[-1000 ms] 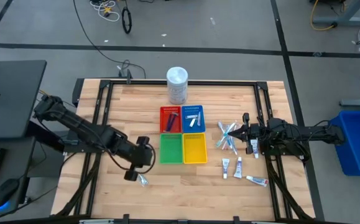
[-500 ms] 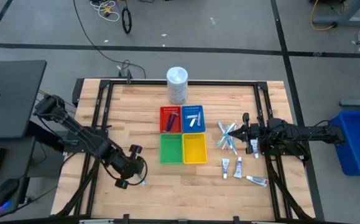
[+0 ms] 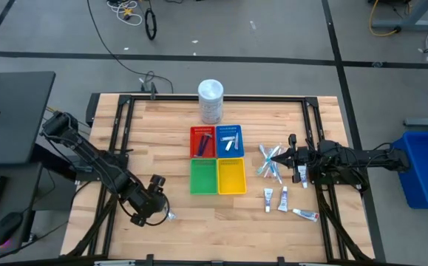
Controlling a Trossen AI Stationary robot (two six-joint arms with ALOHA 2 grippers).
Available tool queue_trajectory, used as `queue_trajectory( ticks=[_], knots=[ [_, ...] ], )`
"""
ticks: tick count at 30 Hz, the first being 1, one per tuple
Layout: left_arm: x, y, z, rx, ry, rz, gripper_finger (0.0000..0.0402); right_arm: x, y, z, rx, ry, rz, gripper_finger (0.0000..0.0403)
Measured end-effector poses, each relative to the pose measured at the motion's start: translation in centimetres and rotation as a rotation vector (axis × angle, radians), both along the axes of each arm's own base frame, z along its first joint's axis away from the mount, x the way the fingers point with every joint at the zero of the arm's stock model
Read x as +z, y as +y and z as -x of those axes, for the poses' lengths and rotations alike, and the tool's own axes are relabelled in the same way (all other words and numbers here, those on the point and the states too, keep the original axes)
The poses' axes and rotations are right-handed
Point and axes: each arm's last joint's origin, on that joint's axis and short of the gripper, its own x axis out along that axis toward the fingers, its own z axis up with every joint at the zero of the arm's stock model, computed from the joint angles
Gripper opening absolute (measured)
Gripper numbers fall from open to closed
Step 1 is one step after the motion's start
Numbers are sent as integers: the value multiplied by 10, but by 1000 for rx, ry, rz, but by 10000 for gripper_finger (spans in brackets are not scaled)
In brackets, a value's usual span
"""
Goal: Pick & Place Travel size toiletries
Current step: Put the silver nail cutter into the blue bin
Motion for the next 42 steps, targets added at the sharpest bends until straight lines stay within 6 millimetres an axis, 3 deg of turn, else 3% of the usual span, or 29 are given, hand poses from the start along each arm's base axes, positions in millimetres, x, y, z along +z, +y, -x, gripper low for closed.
queue_trajectory(
  ticks=[4,7,15,21,34,42],
  knots=[
    [0,0,0,-1,2,5,254,0,0,0,0,0,0,14],
    [0,-1,0,-9,12,17,250,0,0,0,0,0,0,13],
    [0,-1,0,5,25,39,164,0,0,0,0,0,0,13],
    [3,-5,-4,3,-23,97,135,0,0,0,0,0,0,14],
    [12,-13,-15,-103,-195,108,131,0,0,0,0,0,0,14],
    [12,-12,-16,-69,-170,156,129,0,0,0,0,0,0,14]
  ],
)
